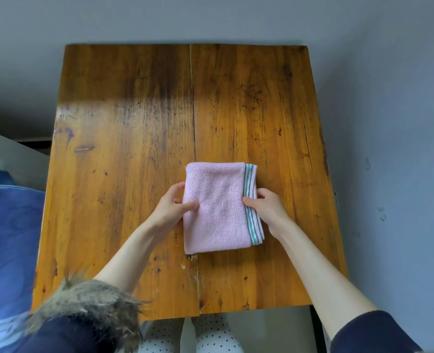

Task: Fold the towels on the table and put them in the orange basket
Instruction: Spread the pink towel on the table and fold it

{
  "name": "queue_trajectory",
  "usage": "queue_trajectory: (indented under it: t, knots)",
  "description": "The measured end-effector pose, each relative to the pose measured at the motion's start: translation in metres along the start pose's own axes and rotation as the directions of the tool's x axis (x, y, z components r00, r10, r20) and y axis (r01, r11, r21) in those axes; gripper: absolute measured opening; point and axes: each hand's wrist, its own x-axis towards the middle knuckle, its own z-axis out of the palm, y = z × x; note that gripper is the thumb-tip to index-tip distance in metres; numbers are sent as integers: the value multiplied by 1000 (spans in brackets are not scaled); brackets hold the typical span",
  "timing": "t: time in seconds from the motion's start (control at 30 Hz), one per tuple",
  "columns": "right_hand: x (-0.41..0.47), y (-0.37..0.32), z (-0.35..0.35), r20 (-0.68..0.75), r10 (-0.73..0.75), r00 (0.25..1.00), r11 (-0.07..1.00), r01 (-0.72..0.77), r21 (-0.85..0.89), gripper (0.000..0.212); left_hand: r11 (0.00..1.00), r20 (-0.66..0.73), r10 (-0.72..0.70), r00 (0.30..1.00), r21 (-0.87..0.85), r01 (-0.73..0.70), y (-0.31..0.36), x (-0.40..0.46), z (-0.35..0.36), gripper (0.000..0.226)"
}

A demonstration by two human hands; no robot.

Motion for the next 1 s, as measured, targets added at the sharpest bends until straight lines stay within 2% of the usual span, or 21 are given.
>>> queue_trajectory:
  t: [0.1, 0.27, 0.4, 0.53, 0.67, 0.8, 1.0]
  knots:
    - [-15, -16, 11, 75, 1, 997, 1000, -3, 26, 27, 997, -12, -10, 1000, -71, 9, 2, -21, -18, 53]
    - [-48, -55, 52, 245, -50, 968, 997, 62, -43, 26, 967, -107, -19, 994, -255, -9, -4, -71, -72, 55]
    - [-82, -89, 109, 369, -120, 922, 980, 170, -107, 33, 936, -207, 7, 978, -344, -80, -17, -123, -133, 56]
    - [-122, -119, 187, 494, -174, 852, 956, 266, -123, 27, 899, -329, 59, 942, -393, -193, -37, -182, -207, 55]
    - [-167, -132, 282, 577, -201, 792, 927, 344, -150, 22, 861, -444, 83, 892, -419, -289, -77, -244, -281, 51]
    - [-215, -132, 391, 672, -203, 712, 877, 438, -199, 22, 819, -561, 40, 827, -456, -349, -137, -303, -354, 48]
    - [-279, -111, 554, 789, -123, 602, 795, 536, -284, 19, 740, -739, -93, 668, -499, -450, -231, -381, -438, 49]
